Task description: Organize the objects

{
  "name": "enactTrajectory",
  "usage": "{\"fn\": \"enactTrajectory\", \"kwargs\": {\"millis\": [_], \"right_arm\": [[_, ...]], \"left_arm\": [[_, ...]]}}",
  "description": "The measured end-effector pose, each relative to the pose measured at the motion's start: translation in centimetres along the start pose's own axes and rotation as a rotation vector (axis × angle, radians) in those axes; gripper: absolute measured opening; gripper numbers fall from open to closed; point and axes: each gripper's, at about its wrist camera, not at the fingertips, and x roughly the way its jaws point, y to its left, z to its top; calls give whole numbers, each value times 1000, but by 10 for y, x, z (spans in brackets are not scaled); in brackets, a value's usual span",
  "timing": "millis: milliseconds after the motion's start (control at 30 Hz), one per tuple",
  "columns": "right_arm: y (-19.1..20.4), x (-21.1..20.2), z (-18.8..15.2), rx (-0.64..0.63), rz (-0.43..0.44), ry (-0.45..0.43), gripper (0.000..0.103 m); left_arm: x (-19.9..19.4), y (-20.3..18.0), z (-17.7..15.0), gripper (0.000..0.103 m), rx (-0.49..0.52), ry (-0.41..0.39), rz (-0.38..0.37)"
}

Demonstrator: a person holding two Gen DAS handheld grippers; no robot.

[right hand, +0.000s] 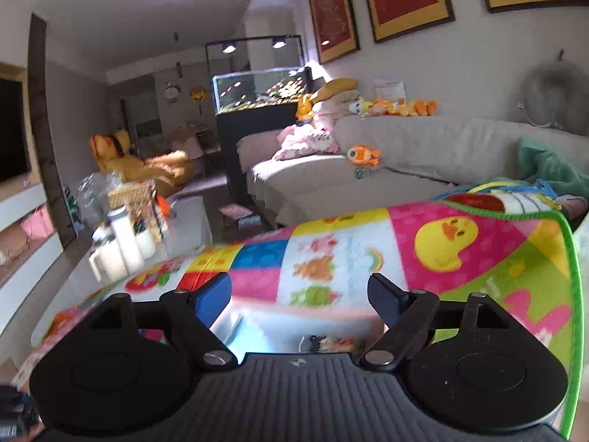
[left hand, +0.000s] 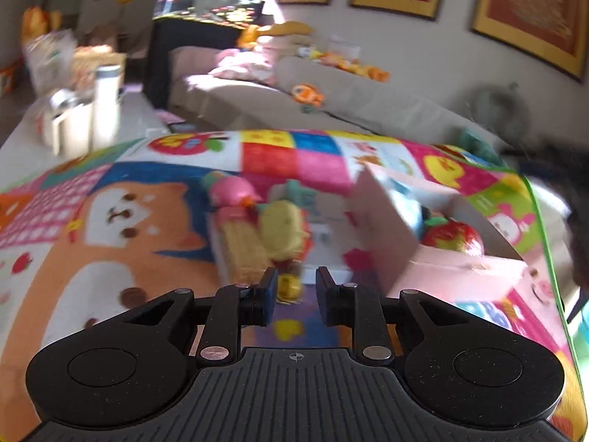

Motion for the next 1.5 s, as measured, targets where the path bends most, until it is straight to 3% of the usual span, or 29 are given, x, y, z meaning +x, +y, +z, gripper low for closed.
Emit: {"fn": "enactTrajectory", "kwargs": {"millis": [100, 233, 367, 433, 533, 633, 833, 1100, 1233, 1333, 1433, 1500], "right_arm": [[18, -18, -37, -68, 33, 51, 85], [39, -32, -84, -134, 29, 133, 85], [43, -32, -113, -79, -1, 167, 85], [37, -31, -120, -23, -13, 162, 85], [26, -27, -129, 69, -21, 154, 86], [19, -27, -131, 122, -24, 155, 87], [18, -27, -131, 132, -9, 150, 88], [22, -28, -130, 109, -25, 137, 92], [23, -30, -130, 110, -37, 121, 98], [23, -31, -130, 107, -42, 113, 99], [24, -32, -130, 102, -46, 112, 100], [25, -32, -130, 100, -49, 109, 101]], "left_arm": [[7, 21, 14, 25, -110, -38, -1], [46, 40, 54, 25, -213, -60, 61], [103, 61, 98, 25, -347, -31, 109], [129, 65, 107, 25, -359, 7, 164], [155, 61, 103, 25, -334, 86, 188], [150, 39, 92, 26, -185, 93, 194], [115, -1, 62, 27, -12, 165, 73], [72, -18, 36, 27, -13, 235, -15], [32, -27, 22, 27, 80, 133, -13], [-10, -34, 7, 27, 155, 75, -77], [-34, -42, -16, 28, 245, 156, -163], [-38, -48, -34, 28, 300, 239, -147]]}}
